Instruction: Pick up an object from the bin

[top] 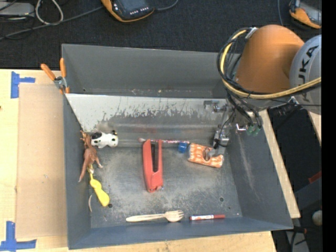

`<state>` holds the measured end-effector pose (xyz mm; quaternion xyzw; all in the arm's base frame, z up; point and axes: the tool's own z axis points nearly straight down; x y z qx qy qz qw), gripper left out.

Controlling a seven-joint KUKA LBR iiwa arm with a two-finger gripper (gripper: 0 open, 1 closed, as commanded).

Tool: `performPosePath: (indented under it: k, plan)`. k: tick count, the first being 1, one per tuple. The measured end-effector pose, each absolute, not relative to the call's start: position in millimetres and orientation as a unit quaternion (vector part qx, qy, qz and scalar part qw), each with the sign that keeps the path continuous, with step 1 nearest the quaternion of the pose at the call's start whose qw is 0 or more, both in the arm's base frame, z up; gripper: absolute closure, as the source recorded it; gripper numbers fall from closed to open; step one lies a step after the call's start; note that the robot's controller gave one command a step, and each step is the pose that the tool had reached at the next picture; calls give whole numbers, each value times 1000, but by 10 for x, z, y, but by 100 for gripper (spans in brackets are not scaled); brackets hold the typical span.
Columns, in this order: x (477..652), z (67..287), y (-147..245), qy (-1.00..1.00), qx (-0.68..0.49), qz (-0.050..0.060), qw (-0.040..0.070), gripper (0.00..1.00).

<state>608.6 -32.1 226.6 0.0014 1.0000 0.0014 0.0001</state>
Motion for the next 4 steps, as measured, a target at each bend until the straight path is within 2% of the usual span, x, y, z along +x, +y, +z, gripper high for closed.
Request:
performPosePath:
  k: [1,2,3,4]
  plan:
    - [6037,1590,-574,1000,26,1,0,0]
    - [5948,1353,-930,1000,3,2,5,0]
    - [5947,920,-935,998,-70,2,3,0]
    - [5968,692,-861,1000,-25,2,3,0]
